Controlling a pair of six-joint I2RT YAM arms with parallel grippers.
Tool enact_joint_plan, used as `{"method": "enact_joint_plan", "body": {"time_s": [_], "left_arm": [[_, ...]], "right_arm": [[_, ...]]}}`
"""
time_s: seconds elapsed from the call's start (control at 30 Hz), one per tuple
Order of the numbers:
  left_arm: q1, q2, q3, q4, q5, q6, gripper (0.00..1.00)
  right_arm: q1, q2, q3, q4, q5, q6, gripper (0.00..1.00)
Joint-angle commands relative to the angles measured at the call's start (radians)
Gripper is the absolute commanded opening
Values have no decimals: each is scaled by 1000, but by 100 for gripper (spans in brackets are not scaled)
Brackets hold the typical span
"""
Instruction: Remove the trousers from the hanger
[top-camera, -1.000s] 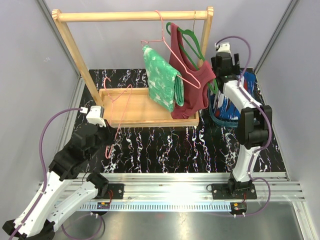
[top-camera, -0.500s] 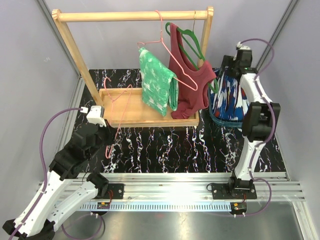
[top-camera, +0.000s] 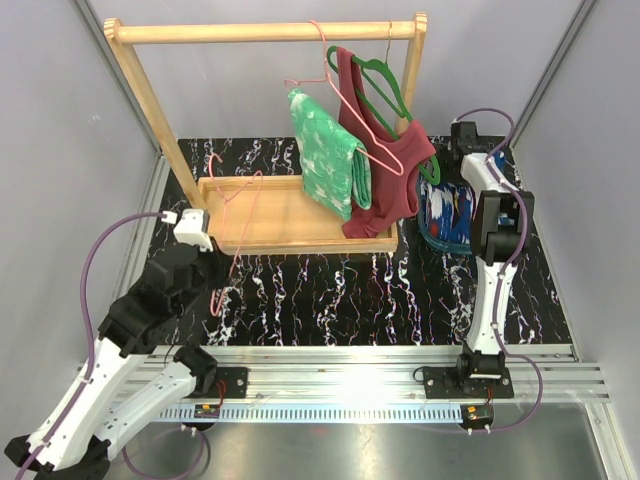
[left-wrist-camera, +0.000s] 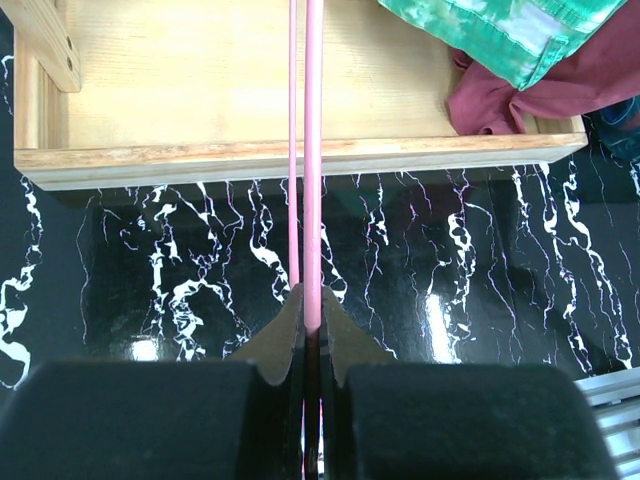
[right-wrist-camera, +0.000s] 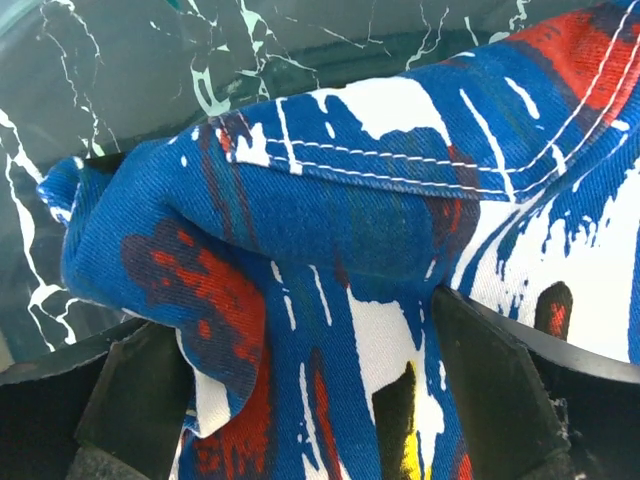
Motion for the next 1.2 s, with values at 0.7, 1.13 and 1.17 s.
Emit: {"method": "enact_joint_plan", "body": {"time_s": [0.7,1.13,1.17], "left_arm": [[1,377,556,-49,-195,256,0],[7,573,881,65,-242,265,0],[15,631,913,57,-231,265,0]], "right_arm": [[-5,-924,-211,-181,-2,59,100],[-5,-1431,-645,-63,-391,182,100],[-5,-1466,-668,-13,-425,191,99]]}}
